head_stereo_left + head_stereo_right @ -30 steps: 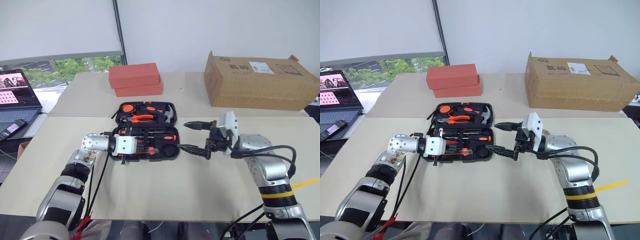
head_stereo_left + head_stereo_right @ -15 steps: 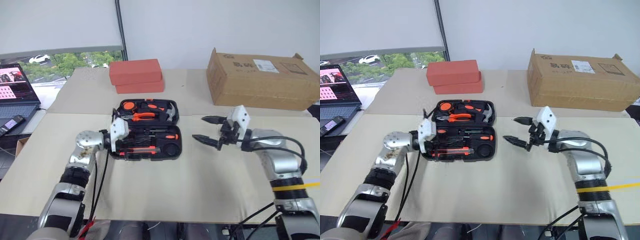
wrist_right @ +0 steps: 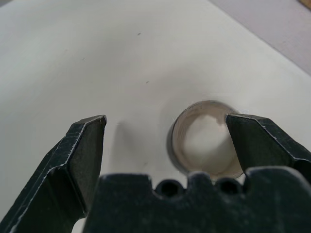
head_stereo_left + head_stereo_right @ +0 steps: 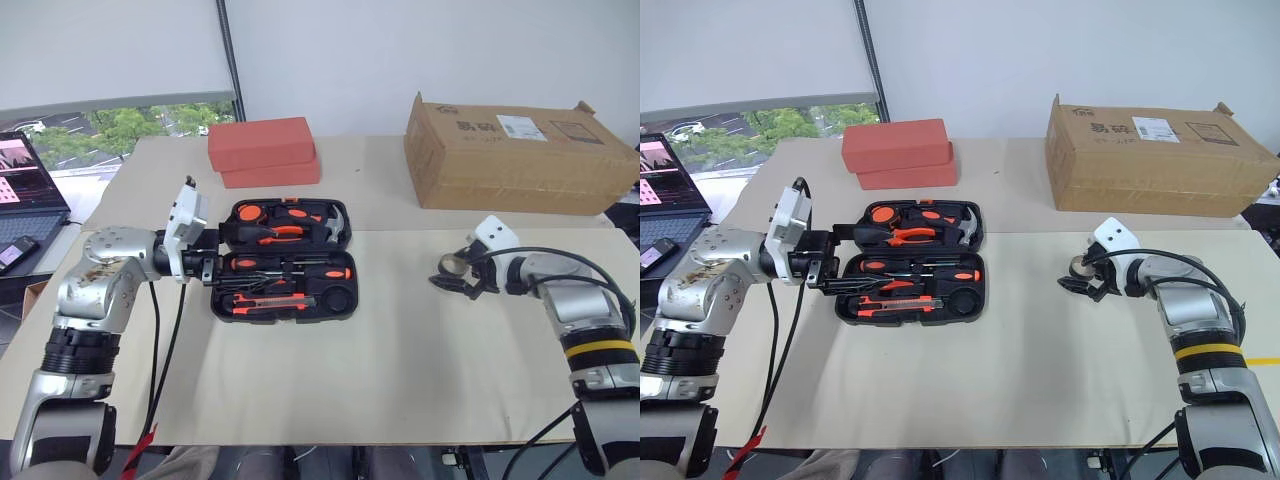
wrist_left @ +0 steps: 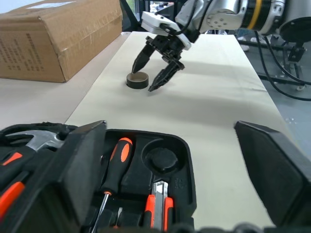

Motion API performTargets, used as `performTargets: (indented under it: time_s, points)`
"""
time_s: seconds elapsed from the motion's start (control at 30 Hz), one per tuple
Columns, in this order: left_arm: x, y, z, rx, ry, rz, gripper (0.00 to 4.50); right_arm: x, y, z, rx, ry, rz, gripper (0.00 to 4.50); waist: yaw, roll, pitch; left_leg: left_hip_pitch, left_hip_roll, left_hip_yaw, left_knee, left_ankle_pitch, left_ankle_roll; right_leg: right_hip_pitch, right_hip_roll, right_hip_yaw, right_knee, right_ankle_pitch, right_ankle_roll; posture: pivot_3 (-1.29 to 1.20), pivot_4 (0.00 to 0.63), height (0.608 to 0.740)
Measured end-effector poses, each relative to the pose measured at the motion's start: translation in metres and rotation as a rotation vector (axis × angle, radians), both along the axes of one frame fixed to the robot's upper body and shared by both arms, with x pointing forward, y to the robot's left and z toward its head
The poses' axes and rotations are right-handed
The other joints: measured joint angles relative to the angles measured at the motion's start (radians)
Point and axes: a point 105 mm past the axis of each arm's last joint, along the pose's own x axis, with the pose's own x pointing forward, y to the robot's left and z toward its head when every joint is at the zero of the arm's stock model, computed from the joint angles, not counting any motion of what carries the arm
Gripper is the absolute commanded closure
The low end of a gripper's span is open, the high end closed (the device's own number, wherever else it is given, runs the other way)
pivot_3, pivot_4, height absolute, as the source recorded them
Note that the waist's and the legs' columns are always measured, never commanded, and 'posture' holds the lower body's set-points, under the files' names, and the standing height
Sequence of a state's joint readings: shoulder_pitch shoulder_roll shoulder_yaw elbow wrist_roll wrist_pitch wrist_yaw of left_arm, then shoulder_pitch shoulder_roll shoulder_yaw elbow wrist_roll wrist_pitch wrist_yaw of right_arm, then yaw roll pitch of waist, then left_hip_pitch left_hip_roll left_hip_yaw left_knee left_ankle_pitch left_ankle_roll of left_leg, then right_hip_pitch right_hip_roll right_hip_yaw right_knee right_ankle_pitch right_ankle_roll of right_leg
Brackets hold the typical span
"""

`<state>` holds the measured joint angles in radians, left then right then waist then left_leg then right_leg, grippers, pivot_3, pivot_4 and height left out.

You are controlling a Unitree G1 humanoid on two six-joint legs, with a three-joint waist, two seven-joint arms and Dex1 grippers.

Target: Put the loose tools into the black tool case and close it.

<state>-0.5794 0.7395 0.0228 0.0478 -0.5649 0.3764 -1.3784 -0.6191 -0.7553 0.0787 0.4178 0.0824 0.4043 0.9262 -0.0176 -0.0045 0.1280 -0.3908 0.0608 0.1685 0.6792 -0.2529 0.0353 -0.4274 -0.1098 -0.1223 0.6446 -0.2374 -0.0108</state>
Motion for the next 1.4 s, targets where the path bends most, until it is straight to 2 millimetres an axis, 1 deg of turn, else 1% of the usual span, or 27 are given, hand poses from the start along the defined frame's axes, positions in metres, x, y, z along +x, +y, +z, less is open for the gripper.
performTargets:
  time_s: [0.03,0.1,0.2,0.23,0.3,0.33,0.37,0.4,0.53,0.63,0.7,0.77,0.8,0.87,0.9,0.93,1.0,1.07,1.23,1.4]
  points:
    - [-0.001,0.0,0.0,0.003,-0.002,-0.001,0.0,0.0,0.001,-0.001,0.004,0.002,0.0,0.68,0.0,0.0,0.0,0.0,0.0,0.0,0.0,0.0,0.0,0.0,0.0,0.0,0.0,0.0,0.0,0.0,0.15,0.711]
    - [-0.002,0.0,0.0,0.01,-0.004,-0.001,0.0,0.001,0.002,-0.005,0.006,0.016,0.0,1.33,0.0,0.0,0.0,0.0,0.0,0.0,0.0,0.0,0.0,0.0,0.0,0.0,0.0,0.001,-0.001,0.0,0.15,0.711]
    - [-0.004,0.0,-0.002,0.016,-0.001,0.002,0.0,0.001,0.0,-0.012,-0.003,0.037,-0.016,2.46,0.001,0.0,0.0,0.0,0.0,0.0,0.0,0.0,0.0,0.0,0.0,0.0,0.0,0.002,-0.004,0.0,0.15,0.711]
    - [-0.004,0.001,-0.003,0.017,0.003,0.006,0.0,0.002,-0.001,-0.012,-0.002,0.04,-0.026,2.85,0.001,0.0,0.0,0.0,0.0,0.0,0.0,0.0,0.0,0.0,0.0,0.0,0.0,0.002,-0.004,0.0,0.15,0.711]
    - [-0.004,0.001,-0.003,0.018,0.006,0.009,0.0,0.005,-0.001,-0.011,-0.001,0.036,-0.034,3.42,0.001,0.0,0.0,0.0,0.0,0.0,0.0,0.0,0.0,0.0,0.0,0.0,0.0,0.002,-0.004,0.0,0.15,0.711]
    - [-0.004,0.001,-0.003,0.018,0.006,0.009,0.0,0.006,-0.002,-0.01,0.0,0.034,-0.038,3.85,0.001,0.0,0.0,0.0,0.0,0.0,0.0,0.0,0.0,0.0,0.0,0.0,0.0,0.002,-0.004,0.0,0.15,0.711]
    - [-0.004,0.001,-0.003,0.019,0.006,0.01,0.0,0.006,-0.002,-0.01,-0.001,0.034,-0.042,4.09,0.001,0.0,0.0,0.0,0.0,0.0,0.0,0.0,0.0,0.0,0.0,0.0,0.0,0.002,-0.004,0.0,0.15,0.711]
    - [-0.004,0.002,-0.003,0.02,0.006,0.01,0.0,0.007,-0.003,-0.01,-0.001,0.034,-0.045,4.42,0.001,0.0,0.0,0.0,0.0,0.0,0.0,0.0,0.0,0.0,0.0,0.0,0.0,0.002,-0.004,0.0,0.15,0.711]
    - [-0.004,0.004,-0.003,0.029,0.006,0.015,0.0,0.008,-0.001,-0.008,0.002,0.025,-0.037,4.47,0.0,0.0,0.0,0.0,0.0,0.0,0.0,0.0,0.0,0.0,0.0,0.0,0.0,0.002,-0.004,0.0,0.15,0.711]
    - [-0.005,0.009,-0.004,0.038,0.008,0.033,0.0,0.007,0.014,0.007,0.005,-0.018,0.034,4.47,-0.003,0.0,0.0,0.0,0.0,0.0,0.0,0.0,0.0,0.0,0.0,0.0,0.0,0.002,-0.004,0.0,0.15,0.711]
    - [-0.006,0.013,-0.005,0.039,0.011,0.047,0.0,0.004,0.029,0.019,0.028,-0.043,0.098,4.47,-0.004,0.0,0.0,0.0,0.0,0.0,0.0,0.0,0.0,-0.001,0.0,0.001,0.0,0.002,-0.004,0.0,0.15,0.711]
    - [-0.008,0.017,-0.01,0.041,0.023,0.064,0.0,-0.005,0.058,0.037,0.06,-0.073,0.217,4.47,-0.007,0.0,0.0,0.0,0.0,0.0,0.0,0.0,-0.001,-0.001,0.0,0.001,0.001,0.002,-0.004,0.0,0.15,0.711]
    - [-0.01,0.019,-0.013,0.044,0.03,0.073,0.0,-0.012,0.076,0.044,0.08,-0.083,0.292,4.47,-0.007,0.0,0.001,0.0,0.001,0.0,0.0,0.0,-0.001,-0.001,0.0,0.001,0.0,0.002,-0.005,0.0,0.15,0.711]
    - [-0.011,0.022,-0.017,0.042,0.041,0.088,0.0,-0.027,0.104,0.052,0.109,-0.087,0.42,4.47,-0.003,0.0,0.001,0.0,0.001,0.0,0.0,-0.001,-0.001,-0.001,0.0,0.0,0.0,0.002,-0.005,0.0,0.15,0.711]
    - [-0.012,0.024,-0.017,0.043,0.038,0.103,0.0,-0.036,0.118,0.052,0.118,-0.069,0.479,4.47,0.0,0.0,0.001,0.0,0.001,0.0,0.0,-0.001,0.0,-0.001,0.0,0.0,0.0,0.002,-0.005,0.0,0.15,0.711]
    - [-0.013,0.027,-0.018,0.047,0.041,0.112,0.0,-0.041,0.124,0.052,0.121,-0.058,0.51,4.47,0.001,0.0,0.001,0.0,0.001,0.0,0.0,-0.002,0.0,-0.001,0.0,0.0,0.0,0.002,-0.005,0.0,0.15,0.711]
    - [-0.014,0.035,-0.02,0.052,0.044,0.152,0.0,-0.058,0.146,0.047,0.124,-0.01,0.605,4.47,0.004,0.0,0.001,-0.001,0.001,0.0,0.0,-0.003,0.001,-0.001,-0.001,0.0,0.0,0.003,-0.007,0.0,0.15,0.711]
    - [-0.014,0.037,-0.02,0.05,0.039,0.174,0.0,-0.068,0.158,0.042,0.115,0.018,0.66,4.47,0.009,-0.001,0.001,-0.001,0.0,-0.001,0.0,-0.003,0.002,-0.001,-0.002,-0.002,-0.001,0.003,-0.007,0.0,0.15,0.711]
    - [-0.015,0.04,-0.021,0.046,0.031,0.214,0.0,-0.075,0.164,0.018,0.071,0.082,0.674,4.47,0.01,-0.002,0.002,-0.002,0.0,0.0,0.0,-0.004,0.002,-0.001,-0.002,-0.001,-0.001,0.004,-0.007,0.0,0.15,0.711]
    - [-0.015,0.041,-0.02,0.044,0.019,0.226,0.0,-0.071,0.167,0.017,0.057,0.052,0.656,4.47,0.004,-0.003,0.002,-0.001,0.0,-0.001,0.0,-0.003,0.001,-0.001,-0.001,-0.001,0.0,0.004,-0.008,0.0,0.15,0.711]
